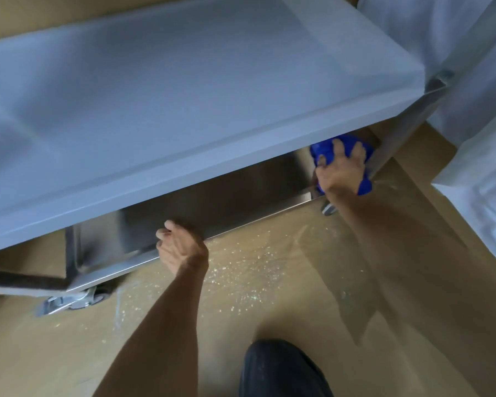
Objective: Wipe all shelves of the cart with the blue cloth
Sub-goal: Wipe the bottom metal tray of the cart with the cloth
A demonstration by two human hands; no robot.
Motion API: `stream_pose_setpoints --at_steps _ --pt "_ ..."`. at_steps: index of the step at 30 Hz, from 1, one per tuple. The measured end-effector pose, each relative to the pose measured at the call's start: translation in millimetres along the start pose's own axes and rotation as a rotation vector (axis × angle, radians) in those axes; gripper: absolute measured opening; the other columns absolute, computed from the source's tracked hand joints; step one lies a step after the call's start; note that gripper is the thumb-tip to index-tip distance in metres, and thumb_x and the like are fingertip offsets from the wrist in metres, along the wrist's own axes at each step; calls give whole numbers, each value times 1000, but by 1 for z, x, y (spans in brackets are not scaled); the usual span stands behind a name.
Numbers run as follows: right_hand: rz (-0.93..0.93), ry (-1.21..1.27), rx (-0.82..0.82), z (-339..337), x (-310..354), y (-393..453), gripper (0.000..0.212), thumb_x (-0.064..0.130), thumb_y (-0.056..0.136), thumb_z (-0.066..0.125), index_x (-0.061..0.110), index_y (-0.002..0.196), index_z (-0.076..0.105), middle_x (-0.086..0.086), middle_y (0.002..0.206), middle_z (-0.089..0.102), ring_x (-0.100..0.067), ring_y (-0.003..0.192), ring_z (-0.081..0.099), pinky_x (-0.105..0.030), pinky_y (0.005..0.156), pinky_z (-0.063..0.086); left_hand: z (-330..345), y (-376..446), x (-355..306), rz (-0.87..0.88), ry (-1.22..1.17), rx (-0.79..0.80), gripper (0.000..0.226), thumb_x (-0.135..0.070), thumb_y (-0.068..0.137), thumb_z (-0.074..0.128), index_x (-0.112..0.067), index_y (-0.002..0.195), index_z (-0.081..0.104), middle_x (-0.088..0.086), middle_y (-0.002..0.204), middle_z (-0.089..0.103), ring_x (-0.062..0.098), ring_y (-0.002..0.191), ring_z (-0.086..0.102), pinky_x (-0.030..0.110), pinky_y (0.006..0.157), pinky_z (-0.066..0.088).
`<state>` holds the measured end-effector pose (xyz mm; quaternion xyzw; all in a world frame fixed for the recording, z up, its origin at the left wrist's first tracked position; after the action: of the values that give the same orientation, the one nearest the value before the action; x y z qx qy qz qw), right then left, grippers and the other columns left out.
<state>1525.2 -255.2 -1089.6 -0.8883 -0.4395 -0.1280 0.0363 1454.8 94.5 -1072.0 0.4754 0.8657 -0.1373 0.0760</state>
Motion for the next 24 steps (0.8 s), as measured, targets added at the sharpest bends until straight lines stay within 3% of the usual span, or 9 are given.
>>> stream_pose_setpoints --at_steps 3,7,11,13,15,17,19,21,24 --pt "-61 56 -61 8 21 -21 56 43 92 40 20 143 42 -27 153 29 -43 142 25 -50 115 23 4 2 -5 -50 -7 59 26 -15 90 58 -9 111 45 17 112 51 38 105 54 45 82 46" --pt "-468 157 -22 24 91 -96 50 40 84 46 17 126 59 -25 138 48 -44 128 44 -51 108 36 3 1 -4 -57 -74 86 25 -22 90 53 -9 112 48 16 113 54 37 109 53 45 86 44" --pt "-724 315 126 35 153 -208 49 41 82 56 20 126 62 -21 141 48 -42 127 45 -50 107 37 -29 -14 24 23 -599 36 29 -19 75 35 -4 91 55 16 85 60 37 84 55 31 67 34" --pt "-850 330 177 39 175 -258 49 42 86 57 18 130 60 -21 145 45 -42 133 41 -52 110 33 -51 -22 65 -155 -758 -120 31 -16 74 35 -3 91 57 15 83 59 32 80 55 27 64 29" --pt "-935 306 222 42 197 -294 53 39 85 60 19 134 55 -22 149 40 -42 138 35 -54 111 31 -67 -19 120 -473 -806 -298 30 -11 86 42 1 110 55 21 103 59 34 96 57 27 74 34" --pt "-1008 278 239 48 219 -323 58 37 83 66 20 137 52 -23 152 35 -42 141 31 -54 112 31 -87 -4 177 -643 -746 -439 45 -17 85 46 -2 127 45 21 120 51 36 110 52 34 88 40" --pt "-1074 229 229 55 241 -352 66 34 80 70 23 141 47 -23 155 29 -42 144 25 -53 114 29 -105 16 224 -565 -606 -409 56 -20 87 47 -9 141 35 21 132 45 40 116 48 44 98 40" --pt "-1095 179 210 63 266 -385 66 30 82 68 25 143 43 -23 157 26 -41 146 22 -51 115 27 -118 32 245 -296 -499 -302 56 -31 95 44 -18 147 29 16 138 47 36 119 50 45 101 41" --pt "-986 200 198 69 297 -427 60 21 87 63 30 142 39 -19 158 25 -37 148 19 -48 118 22 -128 40 238 -55 -449 -222 41 -47 95 40 -18 124 42 10 115 61 32 99 60 41 82 49"
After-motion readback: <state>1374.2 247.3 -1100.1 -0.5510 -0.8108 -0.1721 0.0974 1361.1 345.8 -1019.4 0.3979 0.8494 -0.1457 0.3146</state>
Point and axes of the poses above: each hand's wrist, its own y-axis towards the middle knuckle, its own z-axis out of the palm, x = y × z, the point moved 2 cm from there along y, towards the middle knuckle
